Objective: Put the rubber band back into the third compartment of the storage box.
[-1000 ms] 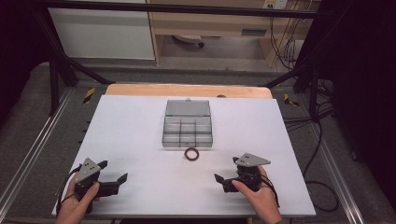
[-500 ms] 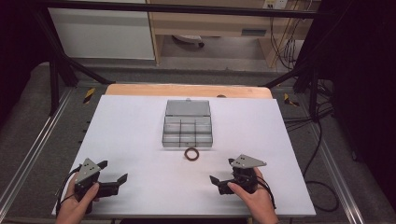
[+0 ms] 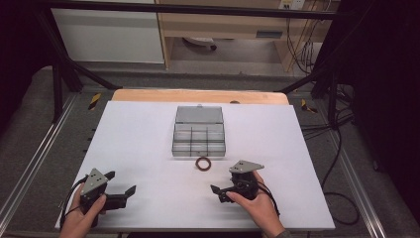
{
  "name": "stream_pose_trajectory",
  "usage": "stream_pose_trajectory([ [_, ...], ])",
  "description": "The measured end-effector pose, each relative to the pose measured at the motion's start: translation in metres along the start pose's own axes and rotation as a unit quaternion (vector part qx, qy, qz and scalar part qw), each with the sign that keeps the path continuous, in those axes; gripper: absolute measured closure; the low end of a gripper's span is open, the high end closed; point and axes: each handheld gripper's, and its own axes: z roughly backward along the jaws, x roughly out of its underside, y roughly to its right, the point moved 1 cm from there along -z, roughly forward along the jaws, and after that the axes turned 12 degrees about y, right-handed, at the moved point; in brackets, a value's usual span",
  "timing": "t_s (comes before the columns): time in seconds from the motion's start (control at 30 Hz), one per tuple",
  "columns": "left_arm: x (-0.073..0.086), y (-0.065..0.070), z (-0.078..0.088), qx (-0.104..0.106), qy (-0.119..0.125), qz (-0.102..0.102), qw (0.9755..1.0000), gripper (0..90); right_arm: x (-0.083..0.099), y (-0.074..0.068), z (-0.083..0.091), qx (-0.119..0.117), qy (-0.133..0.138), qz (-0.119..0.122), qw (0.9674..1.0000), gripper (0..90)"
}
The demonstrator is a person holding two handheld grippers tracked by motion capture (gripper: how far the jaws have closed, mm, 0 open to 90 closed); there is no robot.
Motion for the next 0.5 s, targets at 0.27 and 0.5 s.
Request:
stream_pose_trajectory([
  [0.27,0.000,0.001,-0.001,0.004,-0.001,-0.002,1.0000,6.0,-0.006,-0.005,-0.017,-0.015,-0.010,-0.008,0.9998,6.9],
  [0.5,0.000,0.002,-0.001,0.005,-0.002,-0.004,1.0000,6.0,-0.019,-0.016,-0.042,-0.032,-0.007,0.013,0.9994,37.8],
])
